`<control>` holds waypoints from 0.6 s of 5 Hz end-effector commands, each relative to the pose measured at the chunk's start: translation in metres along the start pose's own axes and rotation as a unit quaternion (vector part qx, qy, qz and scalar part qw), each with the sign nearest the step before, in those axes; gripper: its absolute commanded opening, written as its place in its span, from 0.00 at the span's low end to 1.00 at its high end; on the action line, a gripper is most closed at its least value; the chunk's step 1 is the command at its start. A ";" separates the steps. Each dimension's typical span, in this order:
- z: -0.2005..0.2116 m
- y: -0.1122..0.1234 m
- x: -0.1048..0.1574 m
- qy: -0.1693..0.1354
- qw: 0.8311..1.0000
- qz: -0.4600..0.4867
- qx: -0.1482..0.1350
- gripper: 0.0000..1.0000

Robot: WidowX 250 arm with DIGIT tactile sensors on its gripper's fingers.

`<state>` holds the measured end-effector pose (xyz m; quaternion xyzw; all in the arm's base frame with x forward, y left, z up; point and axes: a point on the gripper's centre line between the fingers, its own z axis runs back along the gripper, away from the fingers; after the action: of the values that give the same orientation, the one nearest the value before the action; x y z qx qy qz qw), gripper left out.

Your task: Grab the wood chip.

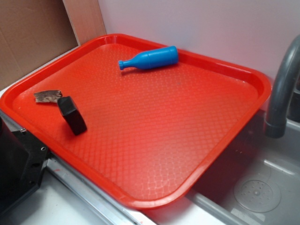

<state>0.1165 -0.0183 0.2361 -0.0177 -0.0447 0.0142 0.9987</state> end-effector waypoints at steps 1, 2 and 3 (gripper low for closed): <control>0.000 0.000 0.000 0.000 1.000 0.000 0.000 1.00; -0.005 0.009 0.002 0.000 1.000 -0.030 -0.003 1.00; -0.021 0.023 0.011 -0.009 0.996 -0.086 0.009 1.00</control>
<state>0.1256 0.0038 0.2111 -0.0059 -0.0472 -0.0735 0.9962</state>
